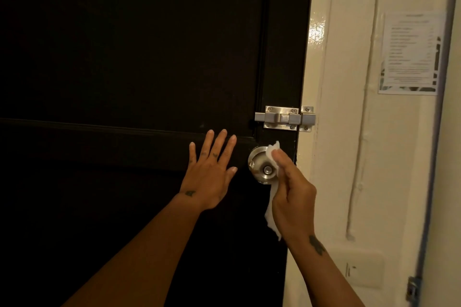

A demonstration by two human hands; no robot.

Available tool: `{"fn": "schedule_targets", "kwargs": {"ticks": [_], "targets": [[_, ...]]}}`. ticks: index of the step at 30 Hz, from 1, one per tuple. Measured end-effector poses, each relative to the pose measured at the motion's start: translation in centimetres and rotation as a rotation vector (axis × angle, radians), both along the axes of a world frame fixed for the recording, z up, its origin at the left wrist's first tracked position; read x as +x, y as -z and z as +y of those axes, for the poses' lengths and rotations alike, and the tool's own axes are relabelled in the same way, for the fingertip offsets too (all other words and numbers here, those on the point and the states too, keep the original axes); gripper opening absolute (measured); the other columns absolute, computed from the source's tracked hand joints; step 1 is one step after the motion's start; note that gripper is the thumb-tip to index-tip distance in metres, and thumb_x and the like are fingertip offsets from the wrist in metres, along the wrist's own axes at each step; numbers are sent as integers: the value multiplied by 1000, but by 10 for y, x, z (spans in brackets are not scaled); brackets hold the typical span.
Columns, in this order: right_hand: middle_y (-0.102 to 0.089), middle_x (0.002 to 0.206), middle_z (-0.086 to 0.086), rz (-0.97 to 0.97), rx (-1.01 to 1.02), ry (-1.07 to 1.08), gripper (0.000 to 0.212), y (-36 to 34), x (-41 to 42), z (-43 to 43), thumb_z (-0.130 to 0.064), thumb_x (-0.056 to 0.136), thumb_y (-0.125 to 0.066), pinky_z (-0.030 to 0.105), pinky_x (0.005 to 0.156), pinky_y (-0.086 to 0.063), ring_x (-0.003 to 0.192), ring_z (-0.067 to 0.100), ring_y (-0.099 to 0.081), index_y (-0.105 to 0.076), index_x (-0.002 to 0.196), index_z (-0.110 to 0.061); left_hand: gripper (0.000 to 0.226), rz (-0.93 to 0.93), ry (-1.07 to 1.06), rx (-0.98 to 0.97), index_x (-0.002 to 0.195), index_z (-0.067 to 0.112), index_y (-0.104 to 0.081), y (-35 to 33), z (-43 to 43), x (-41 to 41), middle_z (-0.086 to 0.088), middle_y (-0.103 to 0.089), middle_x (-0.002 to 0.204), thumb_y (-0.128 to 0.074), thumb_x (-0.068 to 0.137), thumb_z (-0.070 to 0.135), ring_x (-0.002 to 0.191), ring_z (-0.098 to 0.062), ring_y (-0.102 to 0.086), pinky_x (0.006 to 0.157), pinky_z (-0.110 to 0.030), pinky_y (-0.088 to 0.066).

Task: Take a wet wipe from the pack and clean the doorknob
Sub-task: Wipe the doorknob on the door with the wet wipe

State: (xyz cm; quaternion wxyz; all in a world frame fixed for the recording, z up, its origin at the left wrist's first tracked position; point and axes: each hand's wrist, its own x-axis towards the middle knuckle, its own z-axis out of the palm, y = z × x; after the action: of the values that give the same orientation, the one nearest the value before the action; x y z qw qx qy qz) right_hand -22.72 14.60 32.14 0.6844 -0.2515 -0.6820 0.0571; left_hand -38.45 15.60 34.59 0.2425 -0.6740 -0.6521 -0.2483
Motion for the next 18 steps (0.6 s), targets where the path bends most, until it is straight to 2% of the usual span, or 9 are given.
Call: {"fn": "schedule_targets", "kwargs": {"ticks": [4, 7, 12, 15, 18], "targets": [[-51, 119, 2, 82, 50, 12, 38, 7, -1, -3, -6, 83, -43, -4, 91, -28, 114, 15, -46, -51, 121, -7, 64, -2, 3, 11, 128, 32, 30, 1, 1, 0, 4, 25, 155, -26, 98, 41, 129, -15, 36, 110, -48, 16], [-52, 114, 0, 90, 34, 9, 36, 3, 0, 1, -4, 84, -46, -5, 89, -29, 110, 14, -49, -53, 118, -7, 65, -2, 2, 11, 128, 32, 30, 0, 2, -1, 4, 25, 155, -27, 98, 41, 129, -15, 36, 108, -46, 18], [-52, 121, 3, 155, 25, 6, 39, 17, -4, -8, -19, 84, -48, -2, 92, -29, 116, 16, -49, -52, 120, -3, 65, 6, 1, 40, 129, 32, 30, 2, 4, -1, 4, 24, 156, -27, 97, 41, 129, -15, 36, 107, -46, 18], [-49, 125, 6, 143, 9, 4, 36, 18, -4, -8, -10, 86, -47, -3, 93, -27, 121, 19, -44, -48, 122, -6, 65, -1, -5, 39, 128, 32, 30, 3, 5, -2, 4, 24, 155, -27, 97, 42, 129, -15, 36, 107, -46, 19], [-54, 121, 7, 134, -6, 39, 34, 12, -4, -2, -2, 88, -45, -2, 93, -28, 117, 20, -49, -52, 121, -2, 65, -1, -6, 39, 128, 33, 30, 3, 5, -1, 4, 24, 155, -27, 97, 42, 129, -15, 36, 108, -47, 17]]}}
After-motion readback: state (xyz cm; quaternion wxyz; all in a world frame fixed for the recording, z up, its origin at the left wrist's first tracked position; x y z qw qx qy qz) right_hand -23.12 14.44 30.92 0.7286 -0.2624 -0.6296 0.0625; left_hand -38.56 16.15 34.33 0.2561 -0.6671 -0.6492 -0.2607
